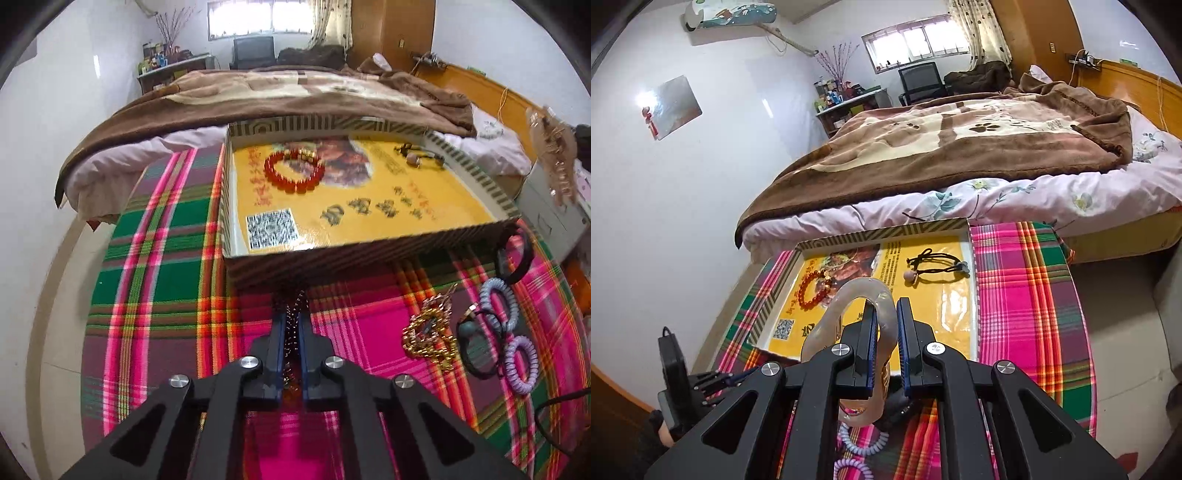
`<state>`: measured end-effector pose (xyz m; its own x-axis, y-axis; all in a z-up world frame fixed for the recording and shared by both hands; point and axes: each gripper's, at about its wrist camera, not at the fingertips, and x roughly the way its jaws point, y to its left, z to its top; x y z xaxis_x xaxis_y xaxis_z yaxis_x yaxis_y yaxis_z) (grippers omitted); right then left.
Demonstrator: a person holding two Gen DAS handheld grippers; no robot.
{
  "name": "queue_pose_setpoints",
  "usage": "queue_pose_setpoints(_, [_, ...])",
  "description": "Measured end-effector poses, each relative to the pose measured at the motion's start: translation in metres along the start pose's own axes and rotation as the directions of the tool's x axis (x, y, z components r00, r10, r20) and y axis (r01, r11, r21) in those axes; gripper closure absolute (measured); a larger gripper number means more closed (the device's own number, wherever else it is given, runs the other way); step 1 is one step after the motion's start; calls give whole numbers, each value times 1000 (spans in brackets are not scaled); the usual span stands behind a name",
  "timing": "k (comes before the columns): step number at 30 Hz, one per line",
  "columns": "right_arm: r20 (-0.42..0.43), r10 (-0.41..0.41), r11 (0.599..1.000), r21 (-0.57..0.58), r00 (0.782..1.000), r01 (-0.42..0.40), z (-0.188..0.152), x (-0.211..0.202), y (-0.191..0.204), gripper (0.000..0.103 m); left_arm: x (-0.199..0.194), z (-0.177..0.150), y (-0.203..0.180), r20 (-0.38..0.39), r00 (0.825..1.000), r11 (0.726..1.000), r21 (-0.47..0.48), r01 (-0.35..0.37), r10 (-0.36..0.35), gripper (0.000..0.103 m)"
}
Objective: Organize jewelry
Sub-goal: 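Lift and carry the maroon bracelet and white bangle over the yellow box lid, then lower both pieces onto the box lid and open both tools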
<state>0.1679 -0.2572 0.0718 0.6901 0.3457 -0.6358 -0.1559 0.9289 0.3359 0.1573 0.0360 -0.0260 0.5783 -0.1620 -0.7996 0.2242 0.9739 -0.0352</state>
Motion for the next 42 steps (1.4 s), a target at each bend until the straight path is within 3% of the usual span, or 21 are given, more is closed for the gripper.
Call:
queue_pose_setpoints(11, [-21, -1, 1000, -24, 1000, 0, 19, 11, 7, 93, -51, 37, 17, 126, 991, 997, -52, 49, -42, 97])
queue_pose_setpoints(17, [-66, -44, 996, -80, 997, 39, 48, 45, 16, 93, -48, 74, 13, 167, 984, 998, -27, 62, -56, 97])
queue_pose_setpoints(23, [-171, -79, 989, -137, 982, 55, 70, 104, 24, 93, -20, 94, 7, 151, 985, 996, -41, 85, -78, 97])
queue_pose_setpoints(31, [-313, -148, 977, -192, 938, 90, 74, 189, 33, 93, 29, 96, 12, 85, 992, 991, -89, 98, -90, 97])
queue_pose_setpoints(37, [-355, -192, 966, -236, 915, 111, 73, 221, 36, 93, 51, 93, 14, 49, 995, 992, -94, 88, -84, 97])
queue_pose_setpoints(42, [-359, -207, 961, -247, 910, 122, 75, 231, 38, 93, 60, 92, 14, 36, 997, 993, -93, 69, -66, 97])
